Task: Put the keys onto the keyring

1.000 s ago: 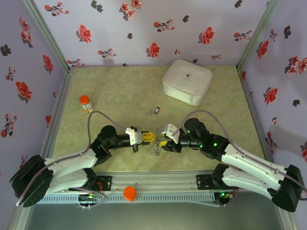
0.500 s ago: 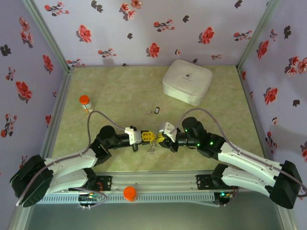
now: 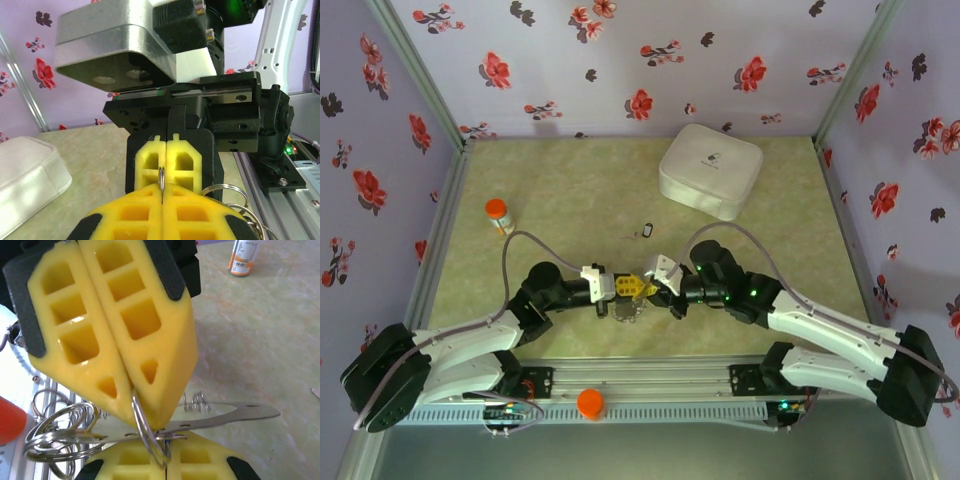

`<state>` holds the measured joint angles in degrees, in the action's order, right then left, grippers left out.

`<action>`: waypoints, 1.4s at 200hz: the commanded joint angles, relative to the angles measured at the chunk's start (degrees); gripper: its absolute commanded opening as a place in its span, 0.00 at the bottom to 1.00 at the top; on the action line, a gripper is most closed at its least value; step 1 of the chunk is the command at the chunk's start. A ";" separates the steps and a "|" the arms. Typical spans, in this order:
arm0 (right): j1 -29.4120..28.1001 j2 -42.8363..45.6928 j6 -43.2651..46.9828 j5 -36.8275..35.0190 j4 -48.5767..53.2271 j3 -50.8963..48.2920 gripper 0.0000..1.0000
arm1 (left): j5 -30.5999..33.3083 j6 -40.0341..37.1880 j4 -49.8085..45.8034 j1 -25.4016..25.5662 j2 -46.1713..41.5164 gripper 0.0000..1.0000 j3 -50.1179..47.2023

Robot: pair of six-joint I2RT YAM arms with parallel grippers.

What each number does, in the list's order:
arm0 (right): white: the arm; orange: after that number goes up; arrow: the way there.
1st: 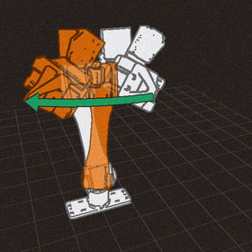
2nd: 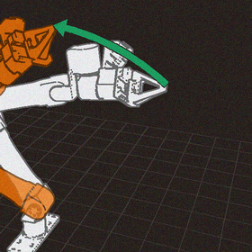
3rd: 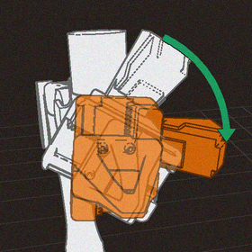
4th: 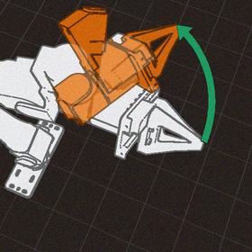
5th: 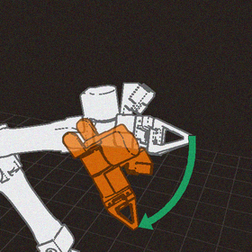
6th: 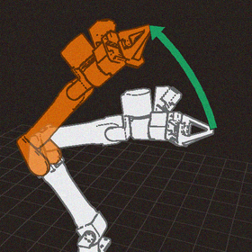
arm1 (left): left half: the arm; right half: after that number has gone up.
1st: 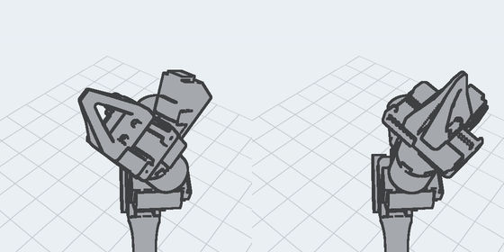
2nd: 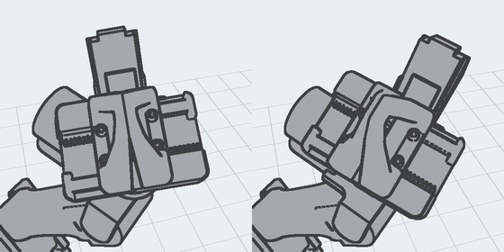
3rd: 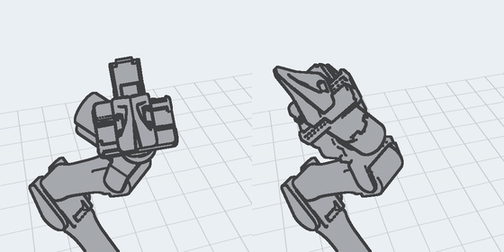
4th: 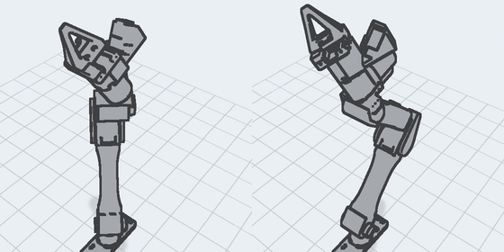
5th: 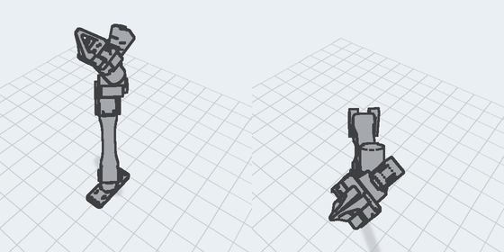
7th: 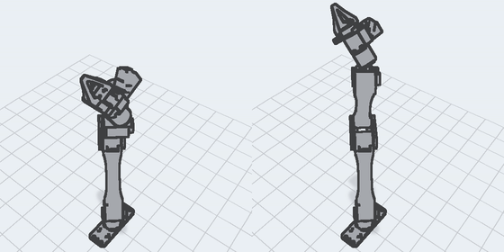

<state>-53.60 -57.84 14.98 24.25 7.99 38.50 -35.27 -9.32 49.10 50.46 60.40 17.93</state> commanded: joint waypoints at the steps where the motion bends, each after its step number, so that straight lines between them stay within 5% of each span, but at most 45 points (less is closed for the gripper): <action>1: -0.55 -0.34 2.49 0.32 4.11 2.60 0.00 | -2.67 -0.17 0.70 -0.08 -0.98 0.00 2.44; 126: -0.18 8.65 5.39 -10.52 12.40 5.57 0.00 | 1.71 -5.91 -7.67 -0.27 -2.81 0.00 2.01; 166: -0.29 9.32 4.60 -8.76 11.84 6.57 0.00 | 2.94 -6.76 -10.00 -0.28 -1.98 0.00 3.15; 185: -0.49 8.18 4.00 -8.14 10.56 7.73 0.00 | 4.92 -4.74 -6.05 -0.29 -1.99 0.52 1.75; 214: -1.42 4.59 3.47 -8.34 9.59 10.59 0.00 | 16.49 -2.42 5.38 -0.34 -5.54 0.93 -4.80; 252: -4.54 -3.17 1.69 -9.02 5.42 14.99 0.00 | 39.84 -2.20 10.24 -0.70 -15.89 1.00 -10.05; 280: -7.34 -11.75 -2.91 -10.64 -2.33 18.80 0.00 | 51.32 1.63 -7.90 -4.70 -26.88 1.00 -5.50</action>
<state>-58.89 -64.23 16.91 15.46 15.53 52.80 -0.36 -11.55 50.11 48.66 40.38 8.47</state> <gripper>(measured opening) 0.051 0.996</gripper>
